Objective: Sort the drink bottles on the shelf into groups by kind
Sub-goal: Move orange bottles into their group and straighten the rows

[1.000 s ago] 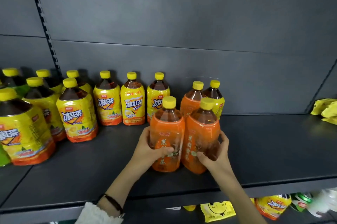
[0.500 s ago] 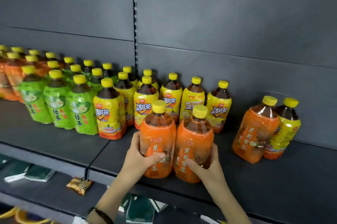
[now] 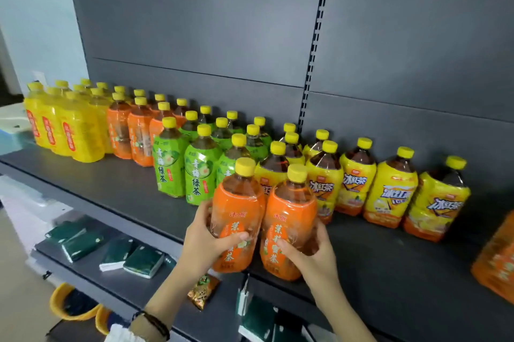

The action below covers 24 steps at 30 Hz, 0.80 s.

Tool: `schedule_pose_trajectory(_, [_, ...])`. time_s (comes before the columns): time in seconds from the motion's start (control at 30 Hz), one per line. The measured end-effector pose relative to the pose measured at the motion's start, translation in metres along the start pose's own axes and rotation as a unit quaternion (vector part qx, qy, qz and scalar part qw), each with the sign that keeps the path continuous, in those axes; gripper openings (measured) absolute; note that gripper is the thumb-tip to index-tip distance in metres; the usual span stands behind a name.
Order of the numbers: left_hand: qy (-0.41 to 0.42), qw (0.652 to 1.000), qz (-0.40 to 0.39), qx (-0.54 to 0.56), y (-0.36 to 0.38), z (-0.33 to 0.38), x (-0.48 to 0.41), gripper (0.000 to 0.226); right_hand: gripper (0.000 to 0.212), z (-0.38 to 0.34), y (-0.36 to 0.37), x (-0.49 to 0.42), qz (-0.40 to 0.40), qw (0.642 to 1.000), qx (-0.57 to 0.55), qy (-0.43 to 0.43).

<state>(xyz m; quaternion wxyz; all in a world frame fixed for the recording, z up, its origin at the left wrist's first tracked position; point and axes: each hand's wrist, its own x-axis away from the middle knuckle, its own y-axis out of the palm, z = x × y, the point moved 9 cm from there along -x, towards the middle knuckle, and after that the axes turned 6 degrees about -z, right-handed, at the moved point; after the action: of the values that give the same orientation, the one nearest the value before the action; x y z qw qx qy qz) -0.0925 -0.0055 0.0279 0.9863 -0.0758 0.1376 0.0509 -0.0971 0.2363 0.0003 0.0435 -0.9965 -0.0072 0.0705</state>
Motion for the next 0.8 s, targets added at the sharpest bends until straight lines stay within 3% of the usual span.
schedule_pose_trajectory(0.5, [-0.032,0.997,0.07,0.005,-0.239,-0.071,-0.067,0.086,0.077,-0.01,0.241,-0.058,-0.072,0.997,-0.007,-0.011])
schedule_pose_trajectory(0.63, [-0.047,0.994,0.101,0.01,-0.29,-0.083,-0.082,0.098,0.075,-0.014,0.296,-0.069,-0.113,0.993,-0.006,-0.017])
schedule_pose_trajectory(0.8, [-0.058,0.996,0.065,-0.016,-0.331,-0.092,-0.121,0.11,0.076,-0.021,0.35,-0.092,-0.144,0.989,-0.004,-0.016])
